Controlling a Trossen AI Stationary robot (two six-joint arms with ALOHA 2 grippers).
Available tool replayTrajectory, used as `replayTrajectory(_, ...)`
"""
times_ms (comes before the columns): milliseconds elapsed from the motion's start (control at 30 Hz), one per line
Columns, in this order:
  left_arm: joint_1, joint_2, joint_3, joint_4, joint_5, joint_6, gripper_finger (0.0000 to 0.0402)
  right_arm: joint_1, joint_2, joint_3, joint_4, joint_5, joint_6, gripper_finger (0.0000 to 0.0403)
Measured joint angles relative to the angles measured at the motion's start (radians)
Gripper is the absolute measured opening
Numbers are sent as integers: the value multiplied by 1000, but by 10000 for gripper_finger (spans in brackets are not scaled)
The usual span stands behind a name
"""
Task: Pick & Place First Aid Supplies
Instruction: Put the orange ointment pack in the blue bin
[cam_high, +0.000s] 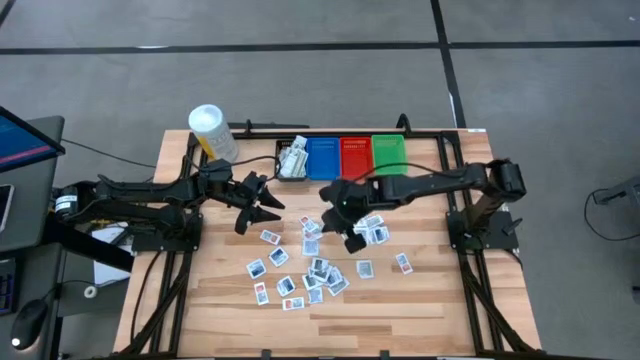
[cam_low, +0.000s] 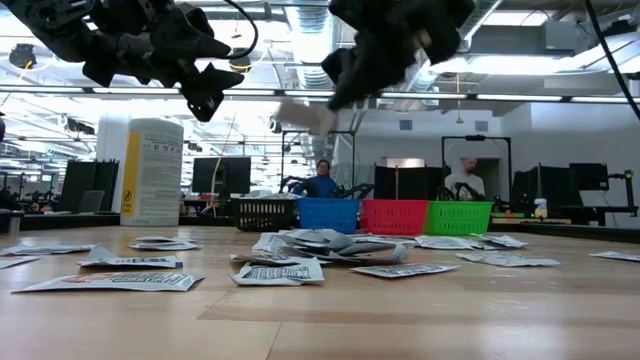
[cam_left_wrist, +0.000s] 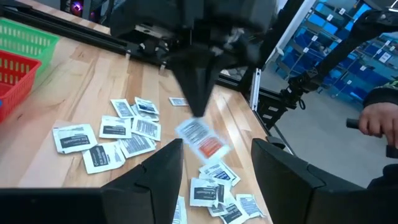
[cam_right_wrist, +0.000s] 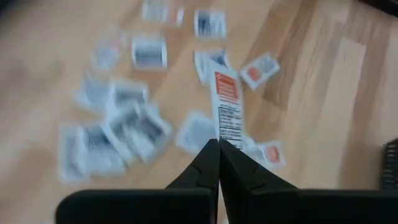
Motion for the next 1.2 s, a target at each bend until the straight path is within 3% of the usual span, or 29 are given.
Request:
replayTrajectory(233, 0, 0, 0, 0, -28, 8, 184, -72, -3, 14, 77, -259, 234, 0)
replayTrajectory(467, 0, 0, 0, 1, -98, 57, 181, -100, -3, 14, 172, -354, 344, 0)
replayTrajectory(700, 0, 0, 0, 4, -142, 138, 181, -106, -11, 14, 209, -360, 347, 0)
replayTrajectory(867, 0, 0, 0, 17, -142, 225, 181, -145, -11, 14, 345, -356, 415, 0)
replayTrajectory(1033, 0, 0, 0, 78, -142, 325, 181, -185, -11, 14, 480, -330, 479, 0)
replayTrajectory(1200, 0, 0, 0, 186, -148, 370, 181, -194, -10, 14, 495, -329, 481, 0)
